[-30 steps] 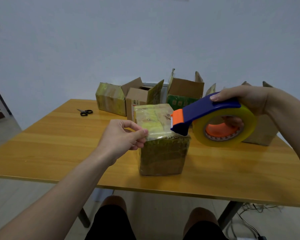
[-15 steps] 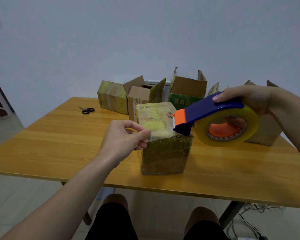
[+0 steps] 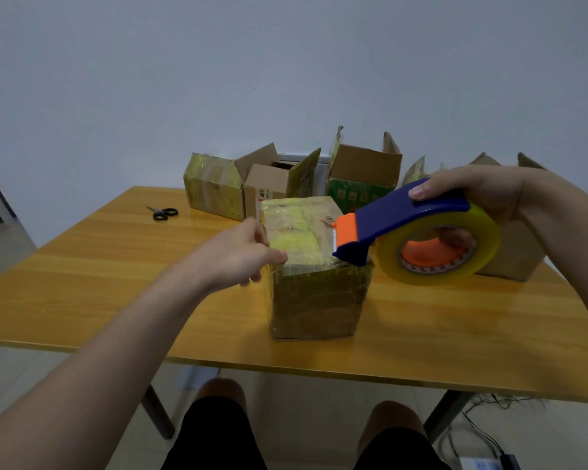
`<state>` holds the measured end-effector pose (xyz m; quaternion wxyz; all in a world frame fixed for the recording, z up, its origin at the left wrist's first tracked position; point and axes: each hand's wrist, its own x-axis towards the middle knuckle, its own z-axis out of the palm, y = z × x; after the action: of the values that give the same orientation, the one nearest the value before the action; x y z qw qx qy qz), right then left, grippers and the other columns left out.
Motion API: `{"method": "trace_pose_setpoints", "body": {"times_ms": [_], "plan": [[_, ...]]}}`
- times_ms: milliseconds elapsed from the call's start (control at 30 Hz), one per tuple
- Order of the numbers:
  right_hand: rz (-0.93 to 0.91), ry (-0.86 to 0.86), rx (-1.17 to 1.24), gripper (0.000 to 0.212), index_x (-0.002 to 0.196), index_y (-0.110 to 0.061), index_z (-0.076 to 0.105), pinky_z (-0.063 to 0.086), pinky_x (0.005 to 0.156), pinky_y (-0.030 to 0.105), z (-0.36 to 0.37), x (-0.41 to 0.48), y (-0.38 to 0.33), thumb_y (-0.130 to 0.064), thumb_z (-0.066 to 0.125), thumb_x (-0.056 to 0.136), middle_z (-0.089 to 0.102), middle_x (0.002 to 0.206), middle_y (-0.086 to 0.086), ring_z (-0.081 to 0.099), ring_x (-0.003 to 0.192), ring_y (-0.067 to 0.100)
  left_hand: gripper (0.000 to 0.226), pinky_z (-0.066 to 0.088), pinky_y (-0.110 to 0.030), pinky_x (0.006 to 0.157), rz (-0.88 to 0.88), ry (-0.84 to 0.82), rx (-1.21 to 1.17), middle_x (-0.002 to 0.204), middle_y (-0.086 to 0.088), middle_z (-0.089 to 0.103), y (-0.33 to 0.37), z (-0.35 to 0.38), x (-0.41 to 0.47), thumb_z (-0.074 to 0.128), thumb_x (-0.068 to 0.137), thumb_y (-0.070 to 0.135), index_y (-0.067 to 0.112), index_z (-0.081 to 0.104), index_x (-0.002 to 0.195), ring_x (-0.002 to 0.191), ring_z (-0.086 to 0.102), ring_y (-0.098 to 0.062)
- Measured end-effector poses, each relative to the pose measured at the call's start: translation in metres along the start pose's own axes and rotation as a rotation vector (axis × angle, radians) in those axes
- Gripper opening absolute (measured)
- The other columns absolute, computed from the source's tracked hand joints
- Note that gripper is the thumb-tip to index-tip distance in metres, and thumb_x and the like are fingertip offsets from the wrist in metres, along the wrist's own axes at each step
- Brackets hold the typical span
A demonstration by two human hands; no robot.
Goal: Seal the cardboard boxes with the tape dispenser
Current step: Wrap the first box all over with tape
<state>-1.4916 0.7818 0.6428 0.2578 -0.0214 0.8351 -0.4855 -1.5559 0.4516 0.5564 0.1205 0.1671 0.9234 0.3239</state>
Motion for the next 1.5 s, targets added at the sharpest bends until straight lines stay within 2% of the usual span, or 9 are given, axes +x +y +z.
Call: {"method": "trace_pose_setpoints", "body": {"times_ms": [100, 267, 333, 467, 633, 833, 1067, 1200, 1500], "plan": [[0.007, -0.01, -0.015, 0.071, 0.098, -0.004, 0.078, 0.055, 0.047, 0.031, 0.001, 0.004, -0.001, -0.062, 0.089, 0.058, 0.065, 0.064, 0.021, 0.061, 0.045, 0.025, 0.056, 0.049, -0.041, 0.084, 0.259, 0.262, 0.45, 0.124, -0.001, 0.06, 0.025, 0.003, 0.011, 0.07, 0.089, 0.034, 0.026, 0.044, 0.138, 0.107, 0.056, -0.021], [0.016, -0.039, -0.018, 0.066, 0.097, -0.009, 0.079, 0.056, 0.048, 0.029, -0.001, 0.006, -0.003, -0.062, 0.089, 0.06, 0.068, 0.066, 0.017, 0.063, 0.046, 0.023, 0.057, 0.011, -0.061, 0.126, 0.233, 0.034, 0.374, 0.174, -0.003, 0.013, 0.052, 0.042, 0.05, 0.033, 0.11, 0.045, 0.029, 0.019, 0.163, 0.159, 0.01, -0.032], [0.023, -0.042, -0.009, 0.065, 0.098, -0.01, 0.079, 0.056, 0.049, 0.029, -0.003, 0.005, -0.002, -0.063, 0.088, 0.062, 0.069, 0.066, 0.017, 0.064, 0.047, 0.023, 0.06, -0.004, -0.064, 0.125, 0.212, -0.016, 0.495, 0.175, -0.001, -0.003, 0.042, 0.05, 0.064, 0.017, 0.109, 0.057, 0.037, 0.008, 0.165, 0.16, -0.006, -0.032], [0.022, -0.064, 0.006, 0.066, 0.101, -0.008, 0.078, 0.057, 0.051, 0.032, -0.008, 0.006, 0.002, -0.064, 0.085, 0.066, 0.069, 0.064, 0.017, 0.066, 0.05, 0.023, 0.075, -0.007, -0.065, 0.122, 0.25, -0.038, 0.55, 0.174, 0.002, -0.011, 0.028, 0.048, 0.075, 0.002, 0.093, 0.076, 0.047, -0.004, 0.162, 0.159, -0.013, -0.031], [0.032, -0.078, 0.1, 0.061, 0.099, -0.004, 0.078, 0.055, 0.048, 0.031, -0.018, -0.002, 0.018, -0.058, 0.085, 0.07, 0.067, 0.058, 0.014, 0.063, 0.045, 0.021, 0.078, -0.008, -0.062, 0.124, 0.274, -0.019, 0.536, 0.173, 0.008, -0.013, 0.018, 0.046, 0.078, -0.004, 0.088, 0.084, 0.053, -0.003, 0.16, 0.159, -0.014, -0.025], [0.036, -0.089, 0.184, 0.057, 0.102, -0.005, 0.078, 0.056, 0.05, 0.031, -0.029, -0.015, 0.036, -0.054, 0.084, 0.073, 0.069, 0.062, 0.014, 0.065, 0.048, 0.022, 0.111, -0.01, -0.062, 0.123, 0.31, -0.045, 0.538, 0.174, 0.007, -0.008, 0.024, 0.045, 0.078, -0.013, 0.063, 0.102, 0.052, 0.001, 0.161, 0.16, -0.011, -0.025], [0.011, -0.021, 0.232, 0.056, 0.091, -0.011, 0.082, 0.058, 0.052, 0.031, -0.013, -0.008, 0.039, -0.053, 0.094, 0.055, 0.074, 0.07, 0.011, 0.069, 0.053, 0.023, 0.1, -0.013, -0.059, 0.125, 0.404, -0.153, 0.545, 0.173, 0.013, -0.008, 0.017, 0.025, 0.087, 0.001, 0.071, 0.1, 0.055, 0.003, 0.16, 0.16, -0.013, -0.018], [-0.025, -0.058, 0.196, 0.046, 0.093, -0.014, 0.082, 0.058, 0.054, 0.029, -0.006, 0.001, 0.028, -0.051, 0.087, 0.067, 0.074, 0.071, 0.009, 0.069, 0.054, 0.02, 0.087, -0.012, -0.056, 0.124, 0.448, -0.192, 0.532, 0.173, 0.016, -0.006, 0.006, 0.011, 0.093, 0.016, 0.08, 0.092, 0.058, 0.005, 0.159, 0.159, -0.013, -0.015], [-0.021, 0.033, 0.211, 0.069, 0.097, -0.022, 0.082, 0.06, 0.063, 0.032, 0.003, -0.005, 0.05, -0.06, 0.096, 0.041, 0.076, 0.096, 0.012, 0.074, 0.077, 0.025, 0.104, -0.011, -0.056, 0.124, 0.455, -0.188, 0.562, 0.174, 0.013, -0.005, 0.008, 0.014, 0.096, 0.014, 0.067, 0.102, 0.056, 0.005, 0.16, 0.16, -0.01, -0.017]]}}
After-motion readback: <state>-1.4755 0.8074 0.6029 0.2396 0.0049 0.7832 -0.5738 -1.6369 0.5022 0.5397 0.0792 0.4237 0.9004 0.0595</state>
